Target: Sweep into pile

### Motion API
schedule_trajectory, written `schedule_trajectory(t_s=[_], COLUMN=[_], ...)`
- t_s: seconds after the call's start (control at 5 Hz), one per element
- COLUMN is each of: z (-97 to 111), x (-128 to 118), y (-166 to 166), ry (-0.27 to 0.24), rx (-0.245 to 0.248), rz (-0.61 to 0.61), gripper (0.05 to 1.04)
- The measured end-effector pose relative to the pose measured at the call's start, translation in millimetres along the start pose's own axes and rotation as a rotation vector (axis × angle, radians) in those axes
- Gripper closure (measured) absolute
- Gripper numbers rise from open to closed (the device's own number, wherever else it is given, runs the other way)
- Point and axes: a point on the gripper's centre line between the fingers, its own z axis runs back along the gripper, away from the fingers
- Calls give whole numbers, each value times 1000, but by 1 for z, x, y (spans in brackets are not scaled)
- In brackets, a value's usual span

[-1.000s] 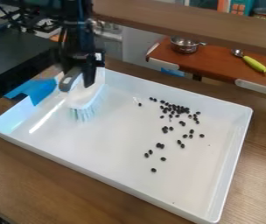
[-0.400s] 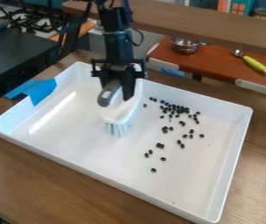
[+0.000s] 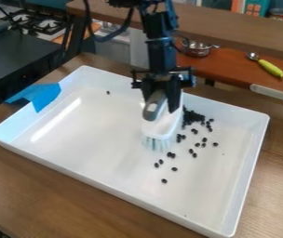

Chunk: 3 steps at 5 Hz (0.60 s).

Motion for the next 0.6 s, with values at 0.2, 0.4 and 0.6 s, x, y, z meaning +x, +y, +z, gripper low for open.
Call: schedule_trajectory(t_s=[0.2,0.4,0.6], z=[-5,-12,-17], x=[4,4,2], y=[-25,-49,-71], ry=[3,11,22], rx=[-20,-32,-55], rz=[-3,-25,-46], gripper=[595,595,595])
